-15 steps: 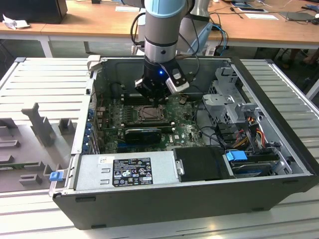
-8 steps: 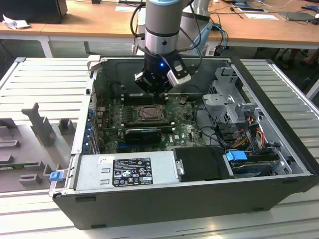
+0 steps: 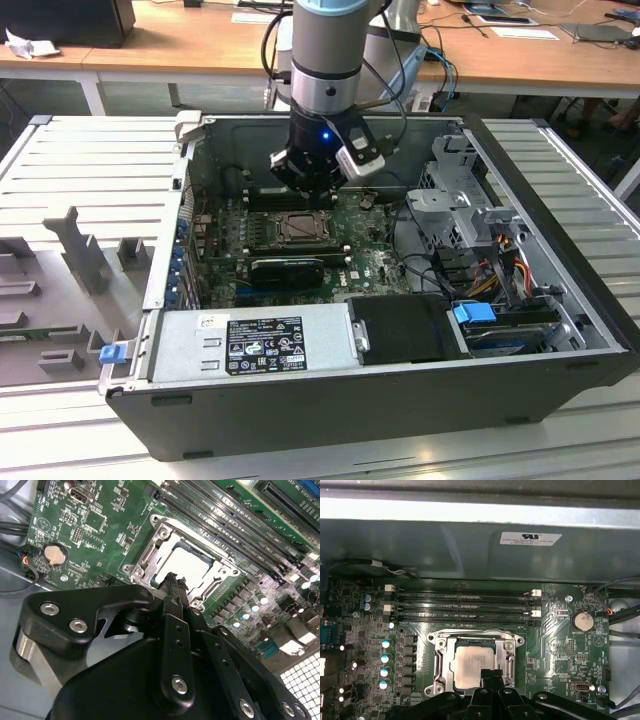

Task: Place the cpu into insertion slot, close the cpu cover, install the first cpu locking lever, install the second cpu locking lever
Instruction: 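Install the second cpu locking lever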

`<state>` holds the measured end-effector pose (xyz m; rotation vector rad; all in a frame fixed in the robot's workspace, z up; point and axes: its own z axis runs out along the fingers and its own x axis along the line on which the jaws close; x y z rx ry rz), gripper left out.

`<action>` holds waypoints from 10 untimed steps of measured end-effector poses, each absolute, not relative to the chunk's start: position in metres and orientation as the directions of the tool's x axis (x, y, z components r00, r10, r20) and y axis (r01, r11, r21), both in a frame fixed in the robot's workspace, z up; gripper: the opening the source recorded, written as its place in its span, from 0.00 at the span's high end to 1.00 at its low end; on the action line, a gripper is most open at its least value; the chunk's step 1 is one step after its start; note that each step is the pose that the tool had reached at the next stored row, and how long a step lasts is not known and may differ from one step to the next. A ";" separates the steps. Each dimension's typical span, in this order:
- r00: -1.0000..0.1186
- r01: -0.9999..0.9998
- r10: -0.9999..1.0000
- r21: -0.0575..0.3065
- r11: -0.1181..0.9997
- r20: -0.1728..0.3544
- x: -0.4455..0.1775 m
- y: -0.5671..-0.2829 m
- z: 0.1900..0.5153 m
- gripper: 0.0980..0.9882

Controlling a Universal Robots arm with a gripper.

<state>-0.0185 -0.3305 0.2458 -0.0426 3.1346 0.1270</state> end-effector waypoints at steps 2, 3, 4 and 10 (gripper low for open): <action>-1.000 -0.027 -0.027 0.081 0.996 -0.005 -0.019 -0.332 0.245 0.99; -1.000 -0.027 -0.027 0.081 0.996 -0.005 -0.019 -0.334 0.245 0.99; -1.000 -0.027 -0.027 0.081 0.996 -0.005 -0.019 -0.336 0.245 0.99; -1.000 -0.027 -0.027 0.082 0.996 -0.003 -0.019 -0.342 0.244 0.99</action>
